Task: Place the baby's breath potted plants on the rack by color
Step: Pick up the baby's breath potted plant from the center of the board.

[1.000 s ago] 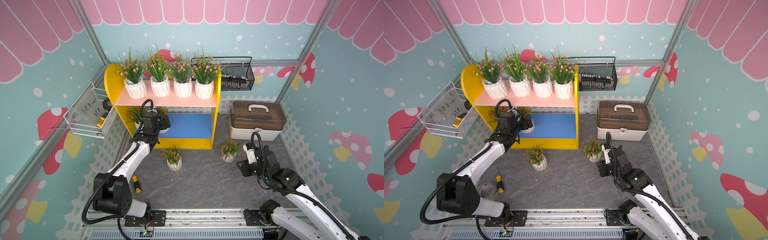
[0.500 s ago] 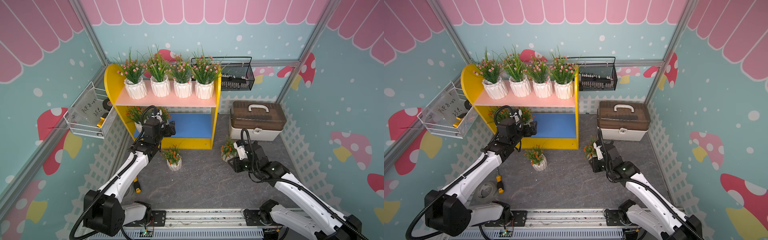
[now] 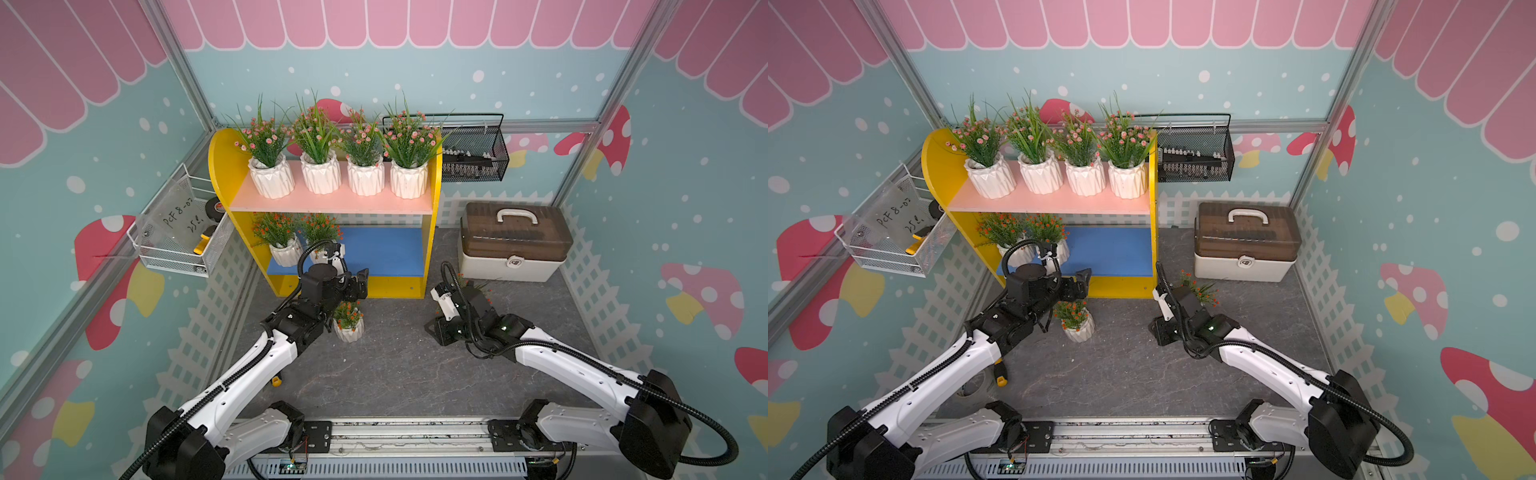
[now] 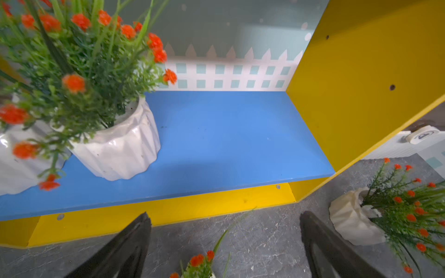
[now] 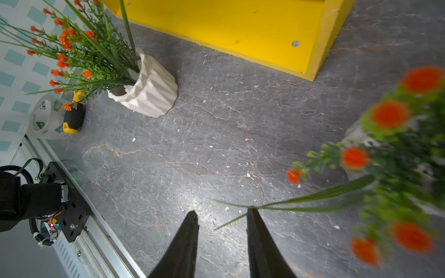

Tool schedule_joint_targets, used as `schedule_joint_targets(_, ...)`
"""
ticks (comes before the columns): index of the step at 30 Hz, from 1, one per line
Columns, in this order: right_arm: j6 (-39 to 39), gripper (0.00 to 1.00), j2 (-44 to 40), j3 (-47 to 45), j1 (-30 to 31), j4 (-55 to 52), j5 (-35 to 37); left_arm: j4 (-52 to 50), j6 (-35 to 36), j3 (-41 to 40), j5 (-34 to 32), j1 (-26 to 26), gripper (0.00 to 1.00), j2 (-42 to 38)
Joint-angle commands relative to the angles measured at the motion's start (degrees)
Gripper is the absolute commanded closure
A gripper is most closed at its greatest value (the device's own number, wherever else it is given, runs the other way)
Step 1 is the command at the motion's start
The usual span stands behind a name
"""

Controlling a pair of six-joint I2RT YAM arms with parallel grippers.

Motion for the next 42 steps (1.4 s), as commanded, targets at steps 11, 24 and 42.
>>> schedule_joint_targets(11,1.08,0.68,10.64,6.66,3.70,8.46,-0.87,-4.54,-4.46,-5.86,-4.82,-3.81,0.05,-6.58)
schedule_joint_targets(24,1.06,0.69,21.85,14.41,4.96,9.90,0.88,-8.25,-4.99,-7.44,-6.84,-3.96,0.05,-11.13)
schedule_joint_targets(42,1.05,0.71,34.13,24.13,6.49,9.63,0.70,-9.64,-4.65,-7.71,-6.84,-4.05,0.05,-13.37)
